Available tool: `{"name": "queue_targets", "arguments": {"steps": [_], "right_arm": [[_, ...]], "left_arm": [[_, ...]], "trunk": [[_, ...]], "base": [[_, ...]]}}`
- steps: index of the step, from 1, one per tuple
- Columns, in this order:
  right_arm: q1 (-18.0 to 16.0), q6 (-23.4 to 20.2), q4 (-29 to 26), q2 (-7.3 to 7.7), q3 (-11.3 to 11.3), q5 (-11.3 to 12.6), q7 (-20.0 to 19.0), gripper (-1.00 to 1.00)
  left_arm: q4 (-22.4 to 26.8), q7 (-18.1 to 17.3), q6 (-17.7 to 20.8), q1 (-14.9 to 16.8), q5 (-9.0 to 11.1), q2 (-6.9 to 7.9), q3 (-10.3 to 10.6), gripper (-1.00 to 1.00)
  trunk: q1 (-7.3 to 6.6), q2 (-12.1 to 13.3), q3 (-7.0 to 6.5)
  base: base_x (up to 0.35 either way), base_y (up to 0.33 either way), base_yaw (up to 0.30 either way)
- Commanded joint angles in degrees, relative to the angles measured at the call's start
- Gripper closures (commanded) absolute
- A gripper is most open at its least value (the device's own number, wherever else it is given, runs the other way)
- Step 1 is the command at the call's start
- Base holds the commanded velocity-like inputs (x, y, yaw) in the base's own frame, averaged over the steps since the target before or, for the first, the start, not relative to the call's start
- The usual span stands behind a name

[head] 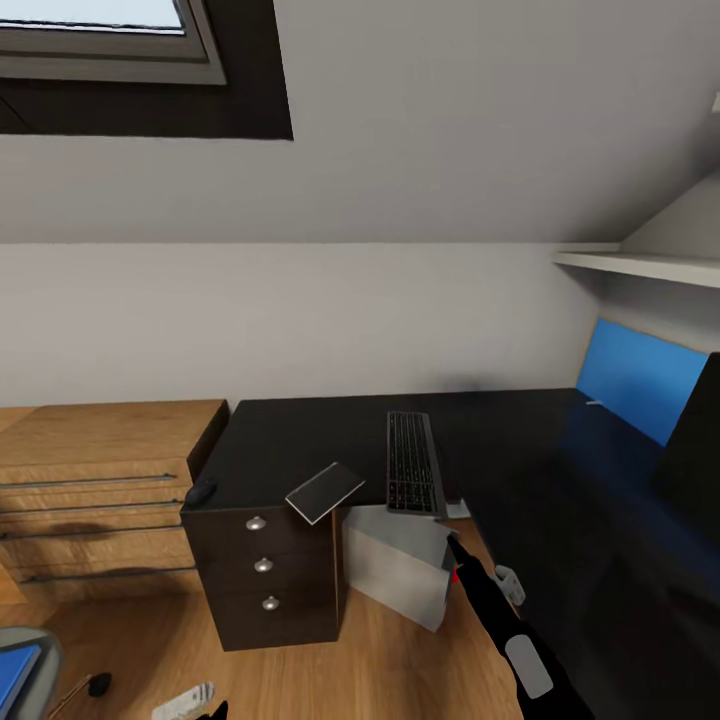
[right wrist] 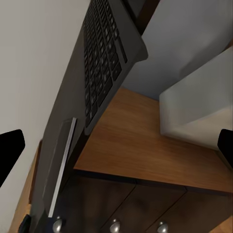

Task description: In the bedroom, organize the workspace by keeping the computer under the desk, ensuring the monitor is on the desk, placing the keyboard on the desk next to the monitor, placing the mouse on the desk next to the keyboard, moving the folder from the swivel chair onto the desk next to the mouse, stacking the notebook on top of the folder with the pen on top of the notebook, and positioning the swivel chair next to the desk.

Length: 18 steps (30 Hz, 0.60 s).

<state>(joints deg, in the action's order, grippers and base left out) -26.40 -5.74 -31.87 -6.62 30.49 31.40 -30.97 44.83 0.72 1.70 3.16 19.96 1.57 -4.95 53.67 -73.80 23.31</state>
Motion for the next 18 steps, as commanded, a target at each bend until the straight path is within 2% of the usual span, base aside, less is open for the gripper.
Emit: {"name": "queue_targets", "arguments": {"steps": [1, 4, 6, 15, 18], "right_arm": [[-0.1, -0.6, 0.0, -0.07, 0.4, 0.5, -0.3, -1.00], [-0.1, -0.6, 0.0, -0.11, 0.4, 0.4, -0.3, -1.00], [-0.1, -0.4, 0.0, -0.15, 0.4, 0.4, -0.3, -1.00], [-0.1, 0.6, 0.0, -0.23, 0.4, 0.4, -0.3, -1.00], [-0.1, 0.6, 0.0, -0.23, 0.4, 0.4, -0.3, -1.00]], "left_arm": [[1.2, 0.2, 0.9, 0.0, 0.5, -0.30, 0.1, -1.00], [4.7, 0.7, 2.6, 0.0, 0.3, -1.24, 0.0, -1.00], [5.2, 0.8, 3.0, 0.0, 0.3, -1.52, 0.0, -1.00], [1.3, 0.6, 2.8, 0.0, 0.2, -1.70, -0.1, -1.00], [1.1, 0.6, 2.7, 0.0, 0.2, -1.67, -0.1, -1.00]], "trunk": [[0.23, -0.5, 0.25], [0.89, -1.7, 0.79], [1.33, -2.5, 1.15], [3.30, -6.1, 2.77], [3.96, -7.3, 3.31]], "base": [[0.000, 0.000, 0.000], [0.000, 0.000, 0.000], [0.000, 0.000, 0.000], [0.000, 0.000, -0.002], [0.000, 0.000, -0.118]]}}
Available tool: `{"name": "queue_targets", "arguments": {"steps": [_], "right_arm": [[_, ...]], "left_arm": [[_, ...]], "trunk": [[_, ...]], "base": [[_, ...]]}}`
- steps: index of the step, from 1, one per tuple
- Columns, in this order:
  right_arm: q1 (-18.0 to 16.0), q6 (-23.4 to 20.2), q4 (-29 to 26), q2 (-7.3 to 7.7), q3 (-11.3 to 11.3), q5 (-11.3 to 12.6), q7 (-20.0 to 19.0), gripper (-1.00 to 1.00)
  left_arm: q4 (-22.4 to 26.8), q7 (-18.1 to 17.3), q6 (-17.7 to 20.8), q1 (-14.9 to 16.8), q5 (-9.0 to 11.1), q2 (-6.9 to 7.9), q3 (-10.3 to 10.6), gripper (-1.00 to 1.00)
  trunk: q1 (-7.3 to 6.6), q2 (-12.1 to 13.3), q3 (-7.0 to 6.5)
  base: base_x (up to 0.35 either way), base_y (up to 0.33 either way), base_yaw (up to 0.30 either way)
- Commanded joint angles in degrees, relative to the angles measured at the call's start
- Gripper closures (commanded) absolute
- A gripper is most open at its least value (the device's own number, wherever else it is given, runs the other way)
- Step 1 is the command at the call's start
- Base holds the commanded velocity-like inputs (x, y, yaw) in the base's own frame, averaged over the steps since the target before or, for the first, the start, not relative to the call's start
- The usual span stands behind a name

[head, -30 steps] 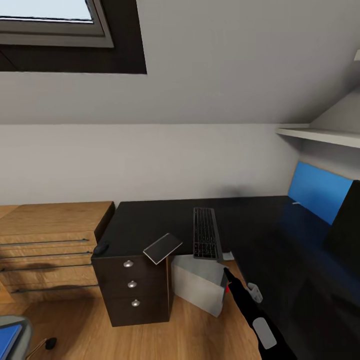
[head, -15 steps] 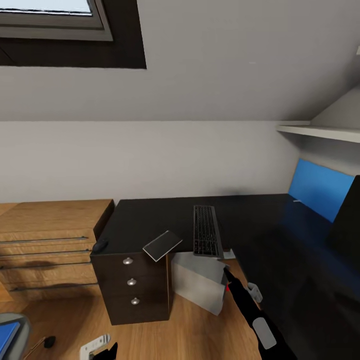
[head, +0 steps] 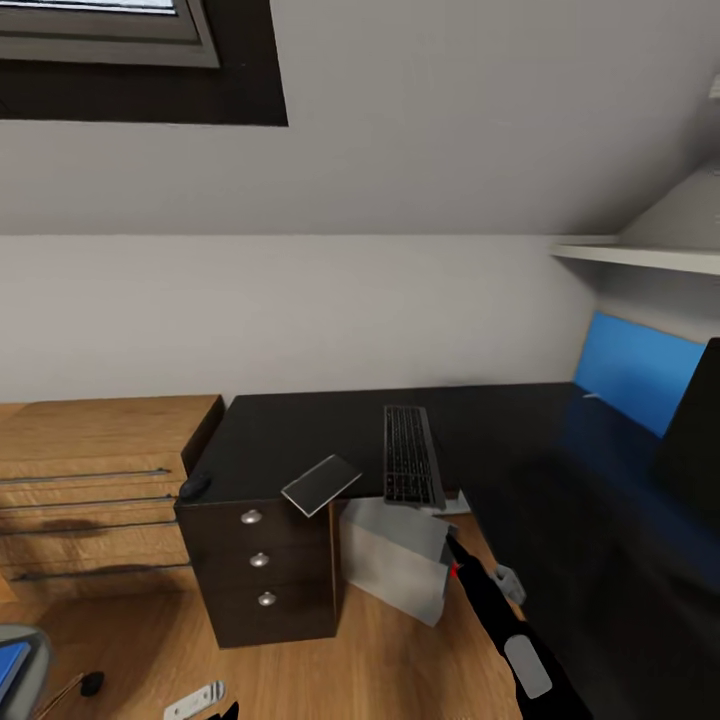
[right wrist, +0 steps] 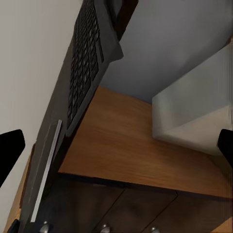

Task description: In the bedroom, organize the workspace by keeping the computer under the desk, ensuring the monitor is on the desk, placing the keyboard on the desk next to the monitor, placing the mouse on the desk next to the keyboard, moving the folder from the swivel chair onto the desk next to the mouse, stacking the notebook on top of the folder with the pen on top of the notebook, and positioning the swivel chair next to the desk.

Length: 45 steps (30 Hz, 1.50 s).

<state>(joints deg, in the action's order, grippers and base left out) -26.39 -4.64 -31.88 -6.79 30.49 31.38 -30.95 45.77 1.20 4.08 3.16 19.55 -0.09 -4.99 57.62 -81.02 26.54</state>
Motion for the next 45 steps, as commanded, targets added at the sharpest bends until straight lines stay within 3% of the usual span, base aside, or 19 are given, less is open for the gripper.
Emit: {"name": "queue_targets", "arguments": {"steps": [1, 14, 25, 33, 45], "right_arm": [[-0.1, -0.5, 0.0, -0.06, 0.4, 0.4, -0.4, -1.00], [-0.1, -0.5, 0.1, -0.06, 0.3, 0.5, -0.3, -1.00], [-0.1, -0.5, 0.0, -0.06, 0.3, 0.5, -0.3, -1.00], [-0.1, -0.5, 0.1, -0.02, 0.3, 0.5, -0.3, -1.00], [-0.1, -0.5, 0.0, 0.02, 0.4, 0.5, -0.4, -1.00]], "left_arm": [[0.1, 0.1, 0.3, 0.0, 0.6, -0.01, -0.1, -1.00], [-0.9, 0.0, 0.0, 0.0, 0.5, 0.01, -0.1, -1.00], [-4.3, -0.1, -5.3, 0.0, 0.4, 0.05, 0.1, -1.00], [-4.4, -0.1, -5.6, 0.0, 0.4, 0.07, 0.2, -1.00], [-4.5, -0.1, -5.7, 0.0, 0.4, 0.01, 0.2, -1.00]], "trunk": [[0.23, -0.5, 0.25], [0.67, -1.3, 0.61], [0.67, -1.3, 0.61], [0.67, -1.3, 0.61], [0.67, -1.3, 0.61]], "base": [[0.000, 0.000, -0.186], [0.000, 0.000, -0.128], [0.055, 0.142, -0.004], [0.140, 0.273, 0.000], [0.009, 0.022, 0.000]]}}
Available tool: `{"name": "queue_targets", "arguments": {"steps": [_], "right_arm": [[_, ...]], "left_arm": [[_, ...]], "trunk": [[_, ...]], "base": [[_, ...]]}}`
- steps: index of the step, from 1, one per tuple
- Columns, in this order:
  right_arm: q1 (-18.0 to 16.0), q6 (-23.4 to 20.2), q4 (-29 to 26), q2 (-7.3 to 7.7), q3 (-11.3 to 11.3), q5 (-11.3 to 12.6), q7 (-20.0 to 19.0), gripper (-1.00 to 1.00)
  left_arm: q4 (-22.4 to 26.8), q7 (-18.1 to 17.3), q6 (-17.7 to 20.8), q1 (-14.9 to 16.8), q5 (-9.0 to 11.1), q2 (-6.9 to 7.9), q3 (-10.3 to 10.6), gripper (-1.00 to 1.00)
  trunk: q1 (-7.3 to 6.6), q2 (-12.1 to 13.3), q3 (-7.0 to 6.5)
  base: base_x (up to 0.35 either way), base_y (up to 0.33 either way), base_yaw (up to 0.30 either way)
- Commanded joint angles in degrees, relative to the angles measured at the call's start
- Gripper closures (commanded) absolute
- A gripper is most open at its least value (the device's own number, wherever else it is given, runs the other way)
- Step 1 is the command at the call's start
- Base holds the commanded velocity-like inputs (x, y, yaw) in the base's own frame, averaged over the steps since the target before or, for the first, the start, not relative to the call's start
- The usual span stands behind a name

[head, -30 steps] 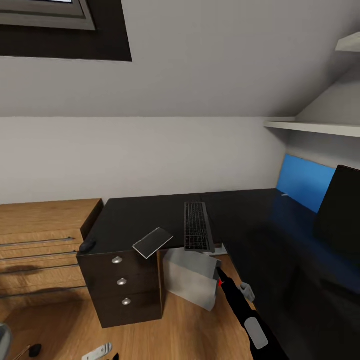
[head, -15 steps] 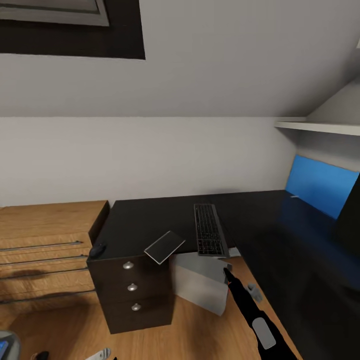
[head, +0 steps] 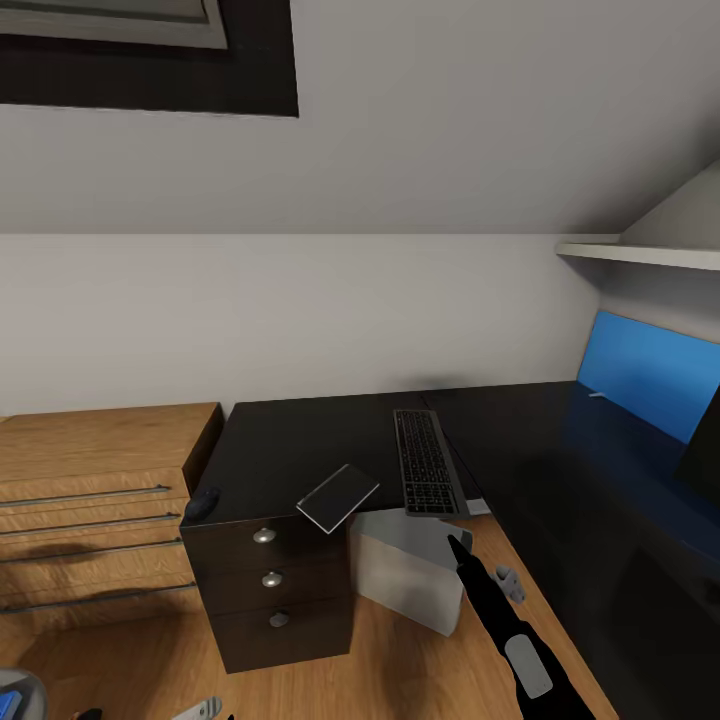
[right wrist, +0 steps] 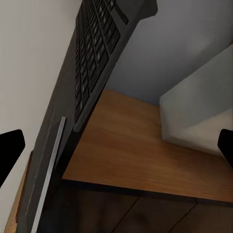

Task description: In the bedroom, organize the workspace by keeping the computer under the desk, ensuring the monitor is on the desk, placing the keyboard on the desk next to the monitor, placing the mouse on the desk next to the keyboard, moving the folder from the swivel chair onto the desk next to the mouse, stacking the notebook on top of the folder with the pen on top of the notebook, and positioning the swivel chair next to the desk.

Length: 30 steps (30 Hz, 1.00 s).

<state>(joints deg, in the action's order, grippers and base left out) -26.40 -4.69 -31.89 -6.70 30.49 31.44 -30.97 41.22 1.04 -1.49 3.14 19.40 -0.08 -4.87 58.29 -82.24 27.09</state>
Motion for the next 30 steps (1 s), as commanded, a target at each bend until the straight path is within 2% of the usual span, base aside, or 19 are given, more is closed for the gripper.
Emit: {"name": "queue_targets", "arguments": {"steps": [1, 7, 15, 27, 30], "right_arm": [[-0.1, -0.5, 0.0, -0.06, 0.4, 0.4, -0.3, -1.00], [-0.1, -0.5, 0.0, 0.00, 0.4, 0.4, -0.3, -1.00], [-0.1, -0.5, 0.0, 0.02, 0.4, 0.6, -0.5, -1.00], [-0.1, -0.5, 0.0, 0.11, 0.4, 0.5, -0.5, -1.00], [-0.1, -0.5, 0.0, 0.11, 0.4, 0.6, -0.7, -1.00]], "left_arm": [[0.0, 0.1, -0.1, 0.0, 0.5, -0.01, 0.0, -1.00], [0.0, 0.1, -0.2, 0.0, 0.5, -0.01, 0.0, -1.00], [0.1, 0.1, -0.8, 0.0, 0.6, -0.16, 0.1, -1.00], [0.1, 0.1, -0.8, 0.0, 0.6, -0.18, 0.3, -1.00], [0.1, 0.1, -0.8, 0.0, 0.6, -0.18, 0.3, -1.00]], "trunk": [[0.00, 0.0, 0.06], [0.00, 0.0, 0.06], [0.00, 0.0, 0.06], [2.63, -4.8, 2.22], [2.63, -4.8, 2.22]], "base": [[0.018, 0.130, 0.000], [0.070, 0.240, 0.000], [0.011, 0.017, 0.000], [0.000, 0.000, 0.000], [0.000, 0.000, 0.000]]}}
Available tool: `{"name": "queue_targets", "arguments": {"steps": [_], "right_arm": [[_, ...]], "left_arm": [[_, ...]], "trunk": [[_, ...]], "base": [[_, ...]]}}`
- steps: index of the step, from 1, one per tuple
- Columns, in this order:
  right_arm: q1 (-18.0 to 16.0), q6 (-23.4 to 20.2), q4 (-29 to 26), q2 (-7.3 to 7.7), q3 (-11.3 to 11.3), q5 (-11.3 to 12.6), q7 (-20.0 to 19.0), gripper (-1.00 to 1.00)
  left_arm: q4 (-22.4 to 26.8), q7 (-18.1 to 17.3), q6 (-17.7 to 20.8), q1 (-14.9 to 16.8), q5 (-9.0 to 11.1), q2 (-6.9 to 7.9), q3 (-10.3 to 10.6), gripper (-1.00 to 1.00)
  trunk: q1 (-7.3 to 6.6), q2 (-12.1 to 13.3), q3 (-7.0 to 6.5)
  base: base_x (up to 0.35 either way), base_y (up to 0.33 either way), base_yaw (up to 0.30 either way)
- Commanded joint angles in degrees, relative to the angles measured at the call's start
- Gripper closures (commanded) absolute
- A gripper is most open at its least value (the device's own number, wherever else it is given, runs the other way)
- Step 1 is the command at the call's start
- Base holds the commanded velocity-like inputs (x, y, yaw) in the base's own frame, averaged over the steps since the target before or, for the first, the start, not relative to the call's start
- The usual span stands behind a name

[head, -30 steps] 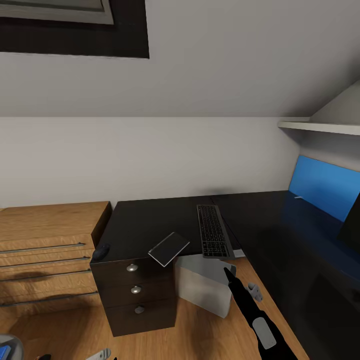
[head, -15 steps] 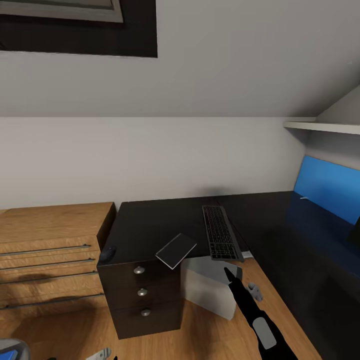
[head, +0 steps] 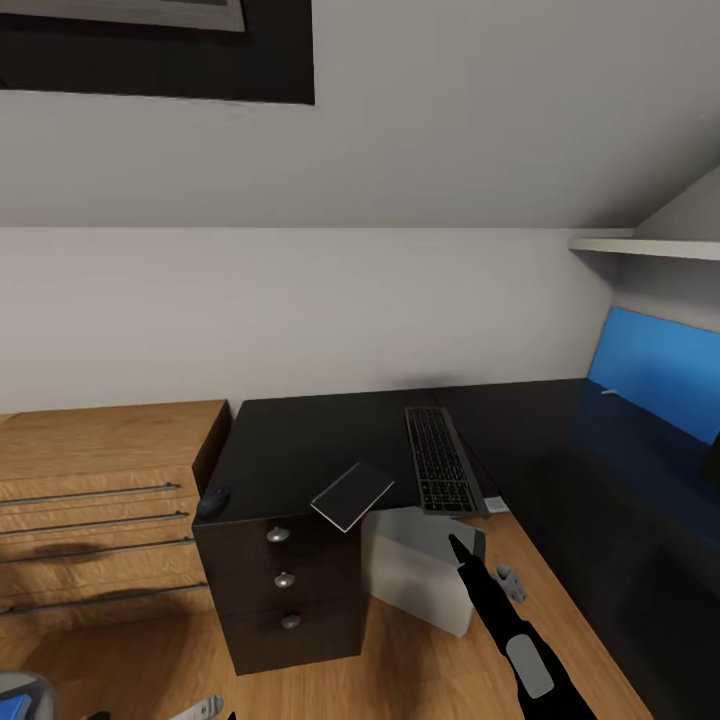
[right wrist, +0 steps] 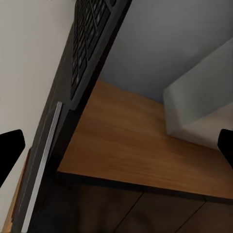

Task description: In the bedroom, organize the workspace by keeping the computer under the desk, ensuring the monitor is on the desk, placing the keyboard on the desk next to the monitor, placing the mouse on the desk next to the keyboard, moving the folder from the swivel chair onto the desk next to the mouse, stacking the notebook on top of the folder with the pen on top of the notebook, and positioning the swivel chair next to the desk.

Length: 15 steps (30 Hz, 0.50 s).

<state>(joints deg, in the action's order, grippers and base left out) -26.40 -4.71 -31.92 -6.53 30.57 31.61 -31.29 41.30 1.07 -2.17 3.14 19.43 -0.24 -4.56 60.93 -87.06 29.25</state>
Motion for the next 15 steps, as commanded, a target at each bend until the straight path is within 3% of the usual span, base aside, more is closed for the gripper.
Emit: {"name": "queue_targets", "arguments": {"steps": [1, 11, 15], "right_arm": [[-0.1, -0.5, 0.0, -0.06, 0.4, 0.5, -0.5, -1.00], [0.0, -0.8, 0.0, -0.03, 0.9, 1.1, -1.7, -1.00], [0.0, -2.3, 0.0, -0.05, 2.9, 4.5, -1.9, -1.00]], "left_arm": [[0.0, 0.1, -0.1, 0.0, 0.5, -0.02, 0.0, -1.00], [0.0, 0.1, -0.1, 0.0, 0.5, -0.06, 0.1, -1.00], [0.0, 0.1, -0.1, 0.0, 0.6, -0.03, 0.1, -1.00]], "trunk": [[0.00, 0.0, 0.06], [0.00, 0.0, 0.06], [0.00, 0.0, 0.06]], "base": [[0.000, 0.000, 0.000], [0.000, 0.000, 0.000], [0.000, 0.000, 0.000]]}}
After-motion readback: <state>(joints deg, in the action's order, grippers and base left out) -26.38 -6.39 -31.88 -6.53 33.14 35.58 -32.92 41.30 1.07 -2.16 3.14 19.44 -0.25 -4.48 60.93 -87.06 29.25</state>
